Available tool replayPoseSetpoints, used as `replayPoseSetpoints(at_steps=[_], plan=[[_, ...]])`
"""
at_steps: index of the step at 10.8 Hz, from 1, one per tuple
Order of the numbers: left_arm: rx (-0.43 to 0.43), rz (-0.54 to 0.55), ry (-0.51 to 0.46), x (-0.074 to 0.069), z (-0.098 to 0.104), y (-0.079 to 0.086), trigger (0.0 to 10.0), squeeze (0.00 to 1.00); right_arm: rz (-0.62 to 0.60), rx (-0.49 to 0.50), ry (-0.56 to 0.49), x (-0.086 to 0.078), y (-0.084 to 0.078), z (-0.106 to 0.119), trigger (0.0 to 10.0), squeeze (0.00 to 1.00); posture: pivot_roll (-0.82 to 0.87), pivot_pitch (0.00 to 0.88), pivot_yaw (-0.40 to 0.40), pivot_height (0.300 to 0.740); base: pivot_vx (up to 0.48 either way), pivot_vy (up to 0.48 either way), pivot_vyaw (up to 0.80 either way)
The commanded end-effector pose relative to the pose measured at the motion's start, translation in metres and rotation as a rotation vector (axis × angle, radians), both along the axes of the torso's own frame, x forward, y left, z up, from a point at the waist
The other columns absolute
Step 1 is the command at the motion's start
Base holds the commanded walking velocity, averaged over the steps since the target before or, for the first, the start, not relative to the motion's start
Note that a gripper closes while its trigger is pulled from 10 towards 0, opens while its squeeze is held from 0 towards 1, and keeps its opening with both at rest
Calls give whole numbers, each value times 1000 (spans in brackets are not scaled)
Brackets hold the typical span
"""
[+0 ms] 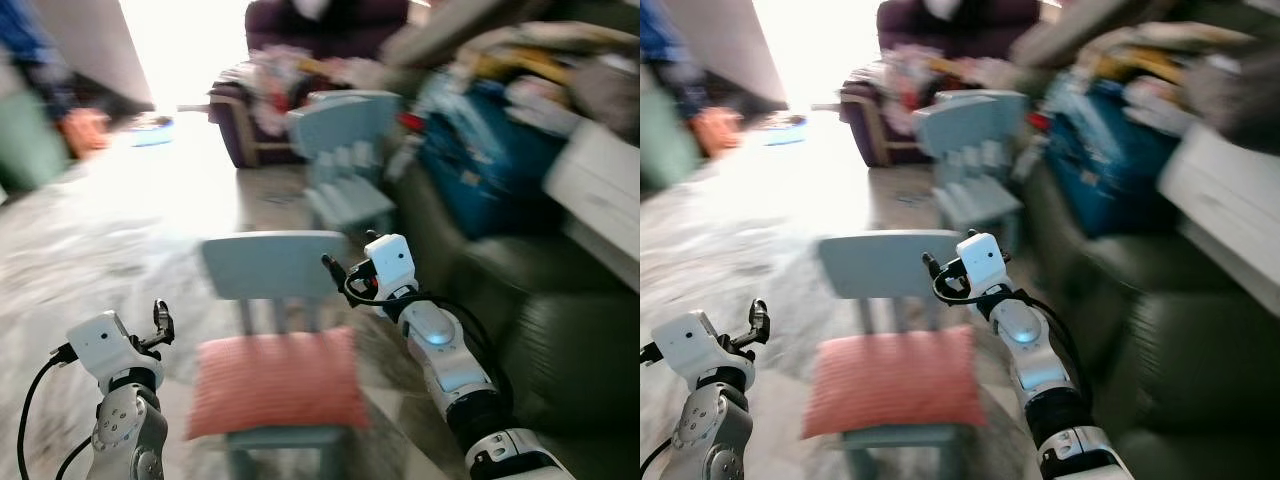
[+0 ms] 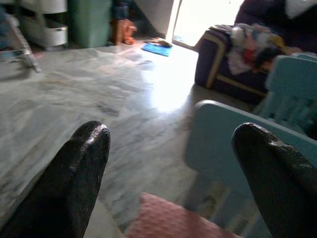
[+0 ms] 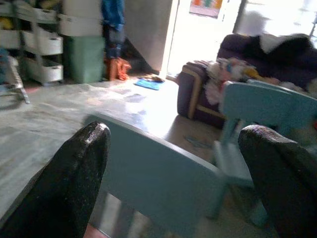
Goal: Move the pillow to the sofa
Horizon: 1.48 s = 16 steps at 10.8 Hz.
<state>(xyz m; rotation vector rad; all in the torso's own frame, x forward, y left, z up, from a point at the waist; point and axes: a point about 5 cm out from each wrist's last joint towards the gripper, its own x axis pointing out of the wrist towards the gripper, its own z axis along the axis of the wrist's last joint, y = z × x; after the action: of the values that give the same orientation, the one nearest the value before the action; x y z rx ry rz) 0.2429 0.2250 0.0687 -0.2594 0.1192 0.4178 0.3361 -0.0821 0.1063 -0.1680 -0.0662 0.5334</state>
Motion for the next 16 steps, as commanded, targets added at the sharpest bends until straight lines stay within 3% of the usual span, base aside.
replayPoseSetpoints(at_steps=[1, 3, 16], plan=[[3, 6, 31, -3, -5, 4, 10000, 0, 21, 8, -6, 0, 7, 2, 10000, 0, -127, 0, 40, 740, 0, 480, 0], [5, 3, 31, -2, -5, 3, 10000, 0, 19, 8, -7, 0, 7, 2, 10000, 0, -131, 0, 41, 740, 0, 426, 0], [24, 4, 31, -1, -4, 3, 10000, 0, 21, 9, -7, 0, 7, 2, 10000, 0, -130, 0, 43, 740, 0, 0, 0]])
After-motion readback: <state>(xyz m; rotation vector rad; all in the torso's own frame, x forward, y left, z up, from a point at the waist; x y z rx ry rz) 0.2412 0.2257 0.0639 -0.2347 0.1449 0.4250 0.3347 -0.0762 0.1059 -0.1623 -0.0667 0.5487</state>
